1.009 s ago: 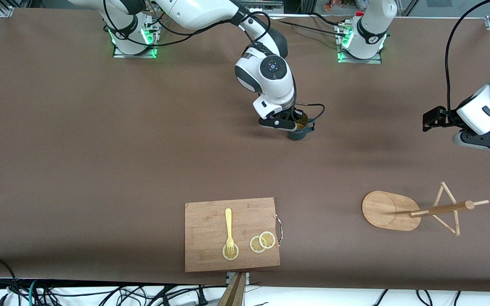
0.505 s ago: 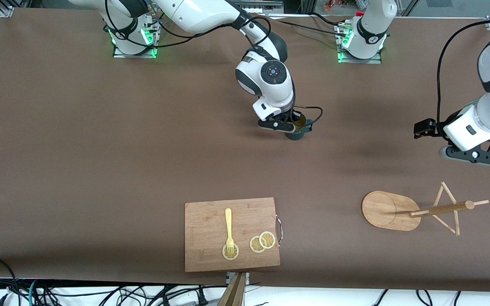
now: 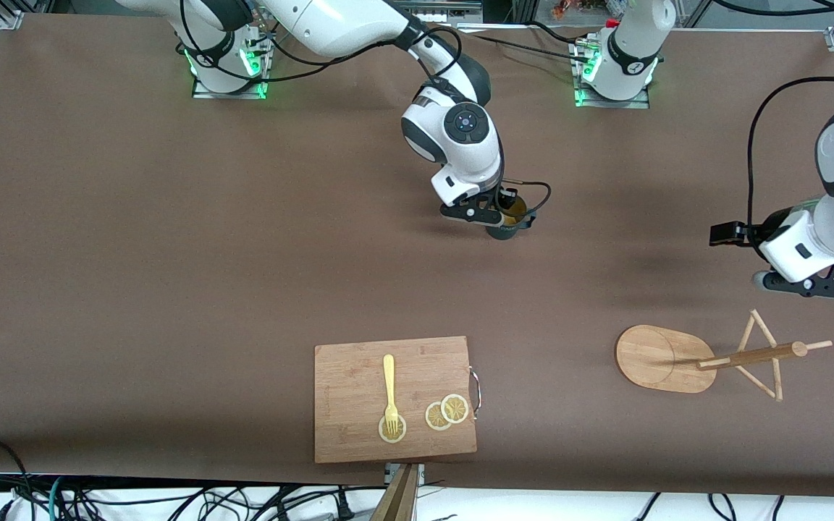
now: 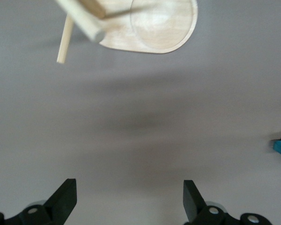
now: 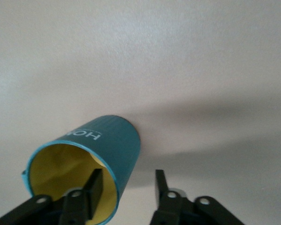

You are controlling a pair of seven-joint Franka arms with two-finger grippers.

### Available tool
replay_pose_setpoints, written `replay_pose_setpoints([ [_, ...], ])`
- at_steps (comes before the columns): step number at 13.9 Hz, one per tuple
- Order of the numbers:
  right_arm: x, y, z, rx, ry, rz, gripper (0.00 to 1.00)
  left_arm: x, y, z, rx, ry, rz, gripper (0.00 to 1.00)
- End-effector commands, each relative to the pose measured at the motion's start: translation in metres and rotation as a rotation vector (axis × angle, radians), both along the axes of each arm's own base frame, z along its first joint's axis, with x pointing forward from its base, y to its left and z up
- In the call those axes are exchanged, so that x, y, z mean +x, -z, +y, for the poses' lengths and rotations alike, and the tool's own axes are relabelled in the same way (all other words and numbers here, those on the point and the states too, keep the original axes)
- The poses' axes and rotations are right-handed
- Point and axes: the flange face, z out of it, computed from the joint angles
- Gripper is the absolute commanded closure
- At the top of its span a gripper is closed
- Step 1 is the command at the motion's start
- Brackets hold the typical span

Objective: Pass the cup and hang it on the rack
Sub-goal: 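Set the mug down with the right gripper while the left gripper approaches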

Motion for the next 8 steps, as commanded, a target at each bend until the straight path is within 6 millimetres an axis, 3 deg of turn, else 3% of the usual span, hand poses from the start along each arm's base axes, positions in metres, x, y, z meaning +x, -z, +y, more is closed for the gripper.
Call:
replay_pose_setpoints([
  [1,0.018,-0.042,-0.016,-0.002,0.019,0.016,0.0,0.001,0.001,0.001,-0.057,0.073,0.05,0.0],
  [4,0.047,-0.075,-0.048,-0.03,-0.018,0.016,0.0,-0.011,0.016,-0.008,-0.212,0.228,0.107,0.0],
  [5,0.059,-0.088,-0.062,-0.036,-0.044,0.013,0.0,-0.015,0.022,-0.009,-0.273,0.26,0.11,0.0],
  [7,0.085,-0.096,-0.096,-0.071,-0.115,0.024,0.0,-0.021,0.033,-0.013,-0.367,0.334,0.114,0.0],
  [8,0.1,-0.112,-0.116,-0.071,-0.152,0.017,0.0,-0.021,0.036,-0.022,-0.399,0.376,0.105,0.0],
])
